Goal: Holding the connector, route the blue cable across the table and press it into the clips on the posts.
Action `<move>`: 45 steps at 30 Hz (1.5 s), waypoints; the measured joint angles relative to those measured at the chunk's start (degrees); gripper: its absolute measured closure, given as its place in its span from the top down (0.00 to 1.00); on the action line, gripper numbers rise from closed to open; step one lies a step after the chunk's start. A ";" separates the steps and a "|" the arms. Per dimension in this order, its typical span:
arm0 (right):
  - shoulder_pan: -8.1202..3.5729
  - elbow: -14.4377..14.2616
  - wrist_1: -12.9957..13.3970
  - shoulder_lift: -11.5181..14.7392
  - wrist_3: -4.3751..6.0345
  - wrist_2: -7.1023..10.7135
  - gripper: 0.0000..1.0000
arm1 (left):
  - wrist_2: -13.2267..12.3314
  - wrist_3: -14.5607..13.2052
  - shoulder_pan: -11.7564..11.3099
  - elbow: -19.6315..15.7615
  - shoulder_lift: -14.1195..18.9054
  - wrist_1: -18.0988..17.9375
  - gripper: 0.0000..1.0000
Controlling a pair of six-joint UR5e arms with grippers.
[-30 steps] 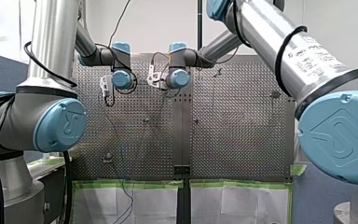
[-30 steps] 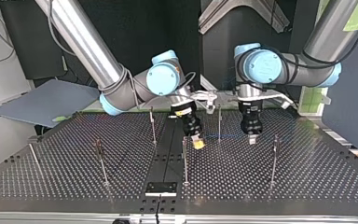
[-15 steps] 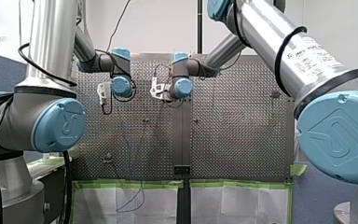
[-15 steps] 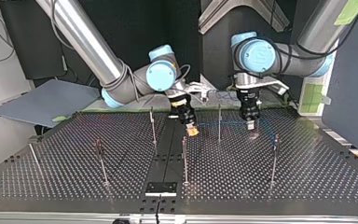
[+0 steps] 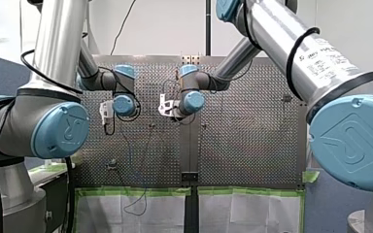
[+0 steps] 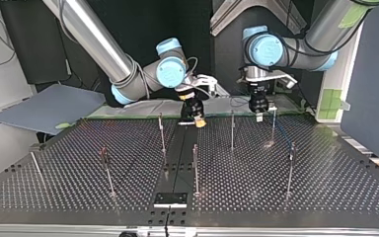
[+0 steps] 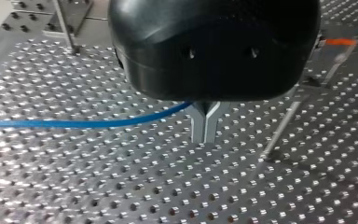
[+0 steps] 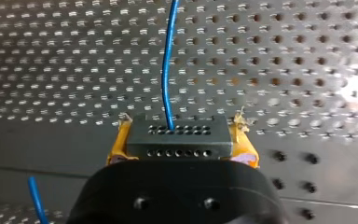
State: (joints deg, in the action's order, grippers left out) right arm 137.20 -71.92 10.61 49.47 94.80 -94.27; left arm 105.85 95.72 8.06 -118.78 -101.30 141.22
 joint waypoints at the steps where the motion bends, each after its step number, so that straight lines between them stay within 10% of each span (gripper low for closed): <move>1: 0.04 -0.42 0.03 0.00 -0.01 -0.03 0.00 | -0.07 -0.03 0.08 -0.13 -0.47 -0.19 0.00; 19: -0.21 -2.92 0.84 -0.04 -0.24 0.31 0.00 | -1.50 -0.17 0.54 -0.35 -8.49 -2.70 0.00; 45: -2.50 -2.91 4.21 -2.03 0.30 2.66 0.00 | -5.59 1.06 -0.80 0.84 -10.62 -6.85 0.00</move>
State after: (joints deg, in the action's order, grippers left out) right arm 134.70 -74.84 14.82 47.44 95.10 -91.60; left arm 100.27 96.77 7.26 -117.94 -111.92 134.38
